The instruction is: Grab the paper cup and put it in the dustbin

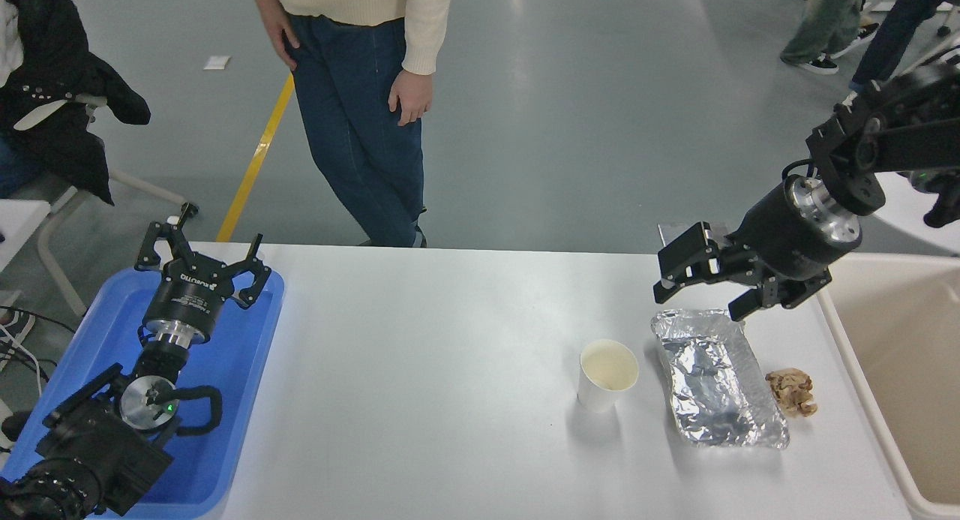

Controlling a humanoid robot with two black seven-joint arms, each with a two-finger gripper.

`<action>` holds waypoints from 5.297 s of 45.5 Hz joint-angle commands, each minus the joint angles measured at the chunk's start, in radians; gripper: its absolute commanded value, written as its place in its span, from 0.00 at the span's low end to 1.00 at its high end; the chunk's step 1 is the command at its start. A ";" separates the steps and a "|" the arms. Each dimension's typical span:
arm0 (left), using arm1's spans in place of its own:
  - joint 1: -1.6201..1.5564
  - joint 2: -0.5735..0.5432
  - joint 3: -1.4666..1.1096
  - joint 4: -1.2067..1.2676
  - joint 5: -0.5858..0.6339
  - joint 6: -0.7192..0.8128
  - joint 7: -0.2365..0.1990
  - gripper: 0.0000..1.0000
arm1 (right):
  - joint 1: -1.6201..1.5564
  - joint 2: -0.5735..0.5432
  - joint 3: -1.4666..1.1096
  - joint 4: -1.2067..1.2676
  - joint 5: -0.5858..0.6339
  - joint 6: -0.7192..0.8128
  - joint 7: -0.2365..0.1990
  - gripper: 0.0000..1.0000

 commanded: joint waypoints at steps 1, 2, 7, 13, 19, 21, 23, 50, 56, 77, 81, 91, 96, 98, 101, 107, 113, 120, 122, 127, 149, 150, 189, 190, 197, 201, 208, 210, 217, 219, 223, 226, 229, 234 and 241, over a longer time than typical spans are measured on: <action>0.000 0.000 0.000 0.000 0.002 0.000 0.002 1.00 | 0.084 0.088 0.085 0.016 0.016 0.039 -0.215 1.00; 0.000 0.000 0.000 0.000 0.002 0.000 0.002 1.00 | 0.085 0.094 0.088 0.013 0.022 0.039 -0.216 1.00; -0.001 -0.002 0.000 0.000 0.002 0.000 0.003 1.00 | 0.070 0.106 0.094 -0.009 0.048 0.039 -0.216 1.00; -0.001 -0.002 0.000 0.000 0.002 0.000 0.003 1.00 | 0.056 0.103 0.093 -0.029 0.064 0.039 -0.219 1.00; -0.001 -0.002 0.000 -0.002 0.002 0.000 0.003 1.00 | 0.033 0.099 0.093 -0.053 0.064 0.039 -0.221 1.00; -0.001 -0.002 0.000 0.000 0.002 0.000 0.003 1.00 | 0.024 0.099 0.093 -0.070 0.065 0.039 -0.221 1.00; -0.001 -0.002 0.000 0.000 0.002 0.000 0.003 1.00 | 0.009 0.099 0.093 -0.091 0.067 0.039 -0.221 1.00; -0.001 -0.002 0.000 -0.002 0.002 0.000 0.003 1.00 | -0.271 0.145 0.155 -0.263 0.122 -0.082 -0.221 1.00; -0.001 -0.002 0.000 -0.002 0.003 0.000 0.003 1.00 | -0.344 0.166 0.172 -0.276 0.122 -0.200 -0.221 1.00; -0.001 -0.002 0.000 -0.002 0.003 0.000 0.003 1.00 | -0.571 0.240 0.171 -0.294 0.010 -0.478 -0.221 1.00; -0.001 -0.002 0.000 -0.002 0.002 0.000 0.003 1.00 | -0.587 0.240 0.165 -0.296 0.008 -0.481 -0.221 1.00; -0.001 -0.002 0.000 -0.002 0.003 0.000 0.003 1.00 | -0.645 0.240 0.162 -0.343 0.014 -0.521 -0.221 1.00; -0.001 -0.002 0.000 -0.002 0.003 0.000 0.003 1.00 | -0.674 0.240 0.165 -0.357 0.014 -0.542 -0.219 1.00; -0.001 -0.002 0.000 -0.002 0.002 0.000 0.003 1.00 | -0.680 0.240 0.169 -0.360 0.016 -0.547 -0.221 1.00; -0.001 -0.002 0.000 -0.002 0.002 0.000 0.003 1.00 | -0.689 0.240 0.171 -0.360 0.016 -0.551 -0.219 0.96; -0.001 -0.002 0.000 -0.002 0.003 0.000 0.003 1.00 | -0.697 0.240 0.174 -0.358 0.030 -0.551 -0.221 0.76; -0.001 -0.002 0.000 -0.002 0.002 0.000 0.003 1.00 | -0.696 0.240 0.177 -0.349 0.033 -0.542 -0.221 0.36; -0.001 -0.002 0.000 -0.002 0.003 0.000 0.003 1.00 | -0.691 0.240 0.180 -0.346 0.060 -0.536 -0.221 0.11; -0.001 -0.002 0.000 -0.002 0.003 0.000 0.003 1.00 | -0.686 0.240 0.180 -0.346 0.070 -0.536 -0.221 0.10; -0.001 -0.002 0.000 -0.002 0.003 0.000 0.003 1.00 | -0.682 0.240 0.174 -0.346 0.096 -0.535 -0.221 0.00; -0.001 -0.002 0.000 -0.002 0.003 0.000 0.003 1.00 | -0.568 0.195 0.179 -0.322 0.102 -0.254 -0.219 0.00; -0.001 -0.002 0.000 -0.002 0.003 0.000 0.005 1.00 | -0.558 0.189 0.179 -0.322 0.103 -0.228 -0.219 0.00; -0.001 -0.002 0.000 -0.002 0.003 0.000 0.005 1.00 | 0.119 -0.001 -0.001 -0.131 0.200 0.039 -0.215 0.00; -0.001 -0.002 0.000 -0.002 0.003 0.000 0.005 1.00 | 0.133 -0.001 -0.006 -0.125 0.200 0.039 -0.215 0.00; -0.001 -0.002 0.000 -0.002 0.003 0.000 0.005 1.00 | 0.211 -0.003 -0.032 -0.082 0.205 0.039 -0.215 0.00; -0.001 -0.002 0.000 -0.002 0.003 0.000 0.005 1.00 | 0.257 -0.010 -0.039 -0.055 0.206 0.039 -0.215 0.00; -0.001 -0.002 0.000 -0.002 0.003 0.000 0.003 1.00 | 0.275 -0.015 -0.041 -0.042 0.206 0.039 -0.215 0.00; -0.001 -0.002 0.000 -0.002 0.003 0.000 0.005 1.00 | 0.275 -0.015 -0.042 -0.042 0.205 0.039 -0.215 0.00; -0.001 -0.002 0.000 -0.002 0.003 0.000 0.003 1.00 | 0.275 -0.016 -0.044 -0.042 0.206 0.039 -0.215 0.00; -0.001 -0.002 0.000 -0.002 0.003 0.000 0.003 1.00 | 0.274 -0.016 -0.050 -0.042 0.205 0.039 -0.215 0.00; 0.000 0.000 0.000 -0.002 0.002 0.000 0.002 1.00 | 0.271 -0.018 -0.082 -0.042 0.206 0.039 -0.213 0.00; 0.000 0.000 0.000 -0.002 0.002 0.000 0.002 1.00 | 0.269 -0.042 -0.102 -0.042 0.205 0.039 -0.215 0.00; 0.002 0.000 0.000 0.000 0.002 0.000 0.002 1.00 | 0.269 -0.099 -0.119 -0.042 0.195 0.039 -0.215 0.00; 0.002 0.000 0.000 0.000 0.000 0.000 0.000 1.00 | 0.268 -0.167 -0.174 -0.044 0.180 0.039 -0.215 0.00; 0.002 0.000 0.000 0.000 0.000 0.000 0.000 1.00 | 0.269 -0.249 -0.280 -0.050 0.148 0.039 -0.215 0.00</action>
